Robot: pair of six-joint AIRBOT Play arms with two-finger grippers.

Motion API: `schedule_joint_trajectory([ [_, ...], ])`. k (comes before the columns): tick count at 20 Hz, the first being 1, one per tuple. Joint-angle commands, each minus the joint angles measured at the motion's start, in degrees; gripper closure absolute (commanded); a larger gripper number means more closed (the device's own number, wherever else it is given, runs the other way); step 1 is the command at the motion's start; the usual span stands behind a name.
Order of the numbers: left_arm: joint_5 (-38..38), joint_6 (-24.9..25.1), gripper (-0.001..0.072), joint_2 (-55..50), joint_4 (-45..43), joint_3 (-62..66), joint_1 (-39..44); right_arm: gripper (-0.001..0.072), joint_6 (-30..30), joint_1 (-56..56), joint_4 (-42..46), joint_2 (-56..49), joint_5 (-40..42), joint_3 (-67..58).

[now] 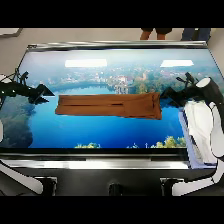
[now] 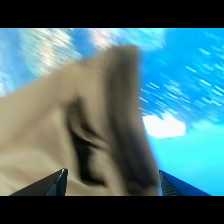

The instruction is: Fold the shirts.

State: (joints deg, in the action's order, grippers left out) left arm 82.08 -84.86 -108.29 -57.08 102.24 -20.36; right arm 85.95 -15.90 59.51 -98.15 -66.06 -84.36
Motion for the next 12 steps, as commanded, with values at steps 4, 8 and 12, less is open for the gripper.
schedule_joint_trajectory([
  [4, 7.7, 0.8, 0.0088, 5.7, -0.1, 0.6, 1.2, 0.0006, -10.7, -3.2, -8.0, -7.5, -9.4, -0.2],
  [8, 7.7, 0.8, 0.0088, 9.2, -0.1, 0.6, 2.4, 0.0006, -12.3, -3.2, -13.6, -11.9, -9.2, -0.2],
  [12, 8.1, 0.8, 0.0088, 10.2, -0.1, 0.6, 3.2, 0.0007, -20.0, -3.2, -24.0, -13.7, -13.2, -0.2],
])
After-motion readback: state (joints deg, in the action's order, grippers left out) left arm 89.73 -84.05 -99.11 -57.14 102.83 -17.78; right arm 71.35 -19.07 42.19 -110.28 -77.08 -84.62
